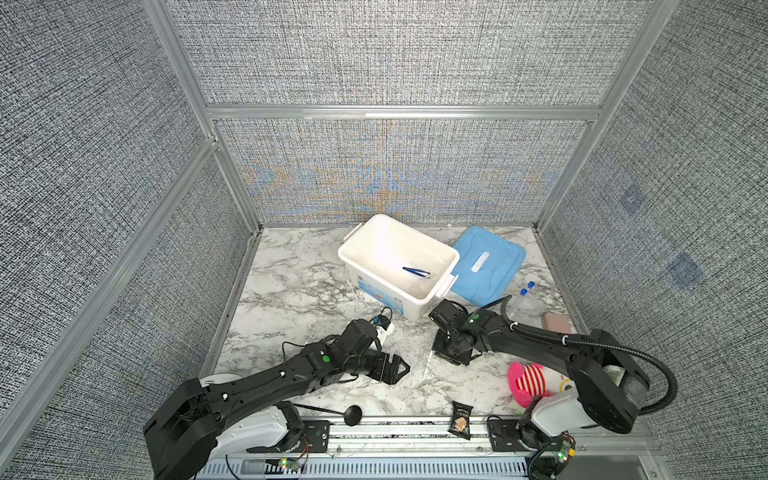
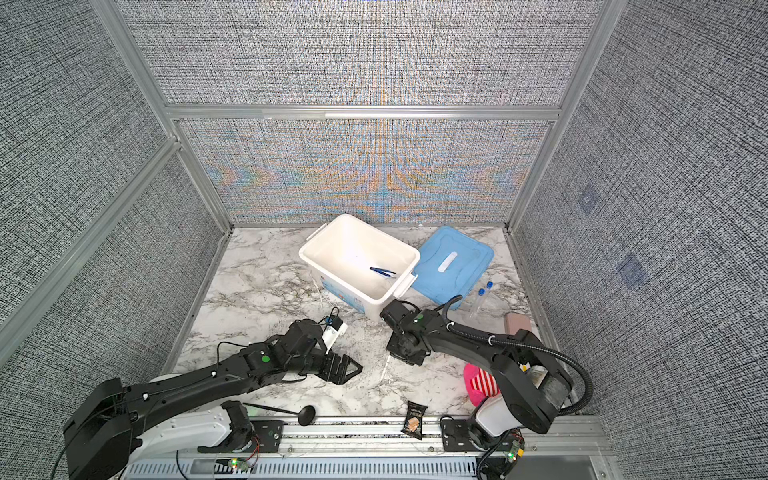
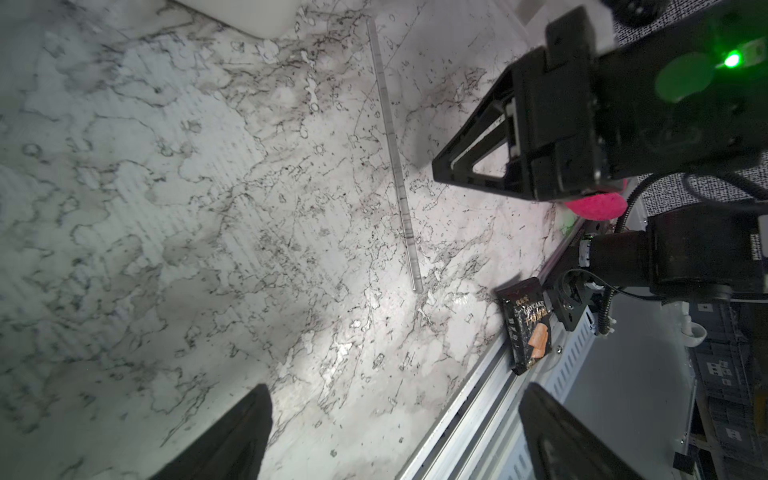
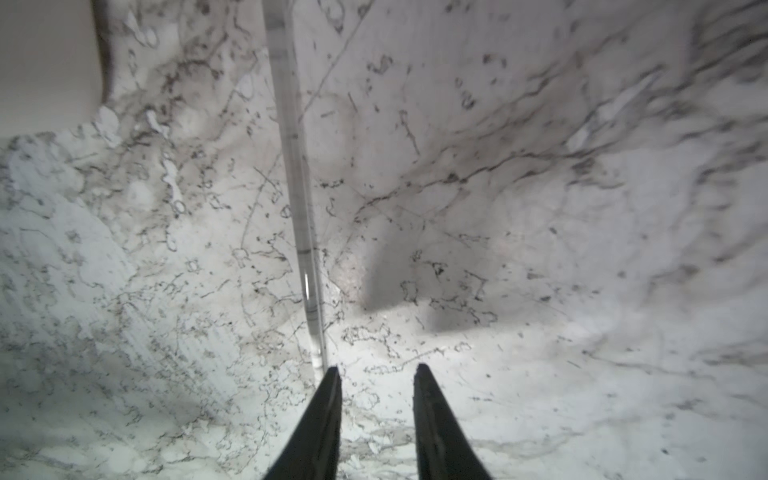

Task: Organize the chemistry lab equipment

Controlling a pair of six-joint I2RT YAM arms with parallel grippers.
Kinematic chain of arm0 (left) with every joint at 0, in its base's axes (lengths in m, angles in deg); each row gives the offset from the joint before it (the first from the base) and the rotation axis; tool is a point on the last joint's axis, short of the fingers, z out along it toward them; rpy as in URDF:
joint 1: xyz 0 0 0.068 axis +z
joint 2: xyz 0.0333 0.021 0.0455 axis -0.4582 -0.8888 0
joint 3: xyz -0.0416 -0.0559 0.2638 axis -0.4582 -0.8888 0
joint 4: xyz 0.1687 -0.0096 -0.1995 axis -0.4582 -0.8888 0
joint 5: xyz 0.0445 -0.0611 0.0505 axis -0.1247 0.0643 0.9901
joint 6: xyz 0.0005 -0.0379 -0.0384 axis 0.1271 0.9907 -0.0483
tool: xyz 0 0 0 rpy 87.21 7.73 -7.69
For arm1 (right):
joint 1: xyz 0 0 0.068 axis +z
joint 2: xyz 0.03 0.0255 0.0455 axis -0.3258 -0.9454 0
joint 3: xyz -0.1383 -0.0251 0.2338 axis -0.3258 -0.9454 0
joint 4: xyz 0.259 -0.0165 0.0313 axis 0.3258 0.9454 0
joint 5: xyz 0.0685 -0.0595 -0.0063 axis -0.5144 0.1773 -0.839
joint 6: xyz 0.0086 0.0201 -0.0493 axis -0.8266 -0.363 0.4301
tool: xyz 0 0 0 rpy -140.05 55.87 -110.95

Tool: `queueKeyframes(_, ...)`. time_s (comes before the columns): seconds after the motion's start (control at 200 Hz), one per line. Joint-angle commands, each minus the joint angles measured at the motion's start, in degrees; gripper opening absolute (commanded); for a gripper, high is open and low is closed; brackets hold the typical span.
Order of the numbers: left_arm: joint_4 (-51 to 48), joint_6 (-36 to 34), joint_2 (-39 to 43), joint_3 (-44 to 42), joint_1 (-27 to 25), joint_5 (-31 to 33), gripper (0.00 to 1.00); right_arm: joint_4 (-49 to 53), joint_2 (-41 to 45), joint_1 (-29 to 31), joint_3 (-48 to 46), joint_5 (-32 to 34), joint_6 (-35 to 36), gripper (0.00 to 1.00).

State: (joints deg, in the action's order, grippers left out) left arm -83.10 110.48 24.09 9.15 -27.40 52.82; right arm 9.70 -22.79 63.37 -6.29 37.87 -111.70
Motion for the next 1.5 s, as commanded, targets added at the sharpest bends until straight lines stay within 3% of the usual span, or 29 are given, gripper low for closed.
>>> queueKeyframes(0.0,-0.06,-2.01,0.04,-0.57,0.01,2.53,0.94,3.43,-0.7,0.0,1.9,0.88,2.04,0.36)
queueKeyframes(0.13,-1.53,-3.3,-1.82,-0.13,-0.01,2.99,0.95,0.57,-3.93,0.23,3.19,-2.57,1.38,0.46)
queueKeyframes(0.43,-1.11,-3.27,-2.16,-0.82,0.0,3.91,0.95,-0.55,-8.41,1.06,4.14,-1.73,1.3,0.46)
queueKeyframes(0.67,0.76,-3.89,-3.23,-1.27,0.01,3.77,0.95,1.99,-8.77,2.05,3.43,0.05,-0.95,0.36)
queueKeyframes(0.825,1.13,-4.24,-3.31,-1.57,0.01,3.06,0.95,2.15,-8.59,2.14,1.75,-0.18,-3.74,0.23)
queueKeyframes(0.99,1.46,-4.14,-1.92,-2.31,0.01,3.37,0.95,2.74,-7.78,2.66,2.2,0.12,-4.36,0.22)
queueKeyframes(1.216,1.01,-4.28,-0.41,-2.86,0.01,4.72,0.95,1.44,-4.07,2.93,3.9,2.55,-2.47,0.33)
queueKeyframes(1.336,1.17,-3.91,-0.23,-3.09,0.01,5.32,0.95,-0.49,-6.94,3.22,5.8,3.31,2.81,0.4)
queueKeyframes(1.496,1.65,-3.63,0.46,-3.73,-0.04,5.84,0.95,2.44,-10.82,4.05,8.72,5.48,4.34,0.4)
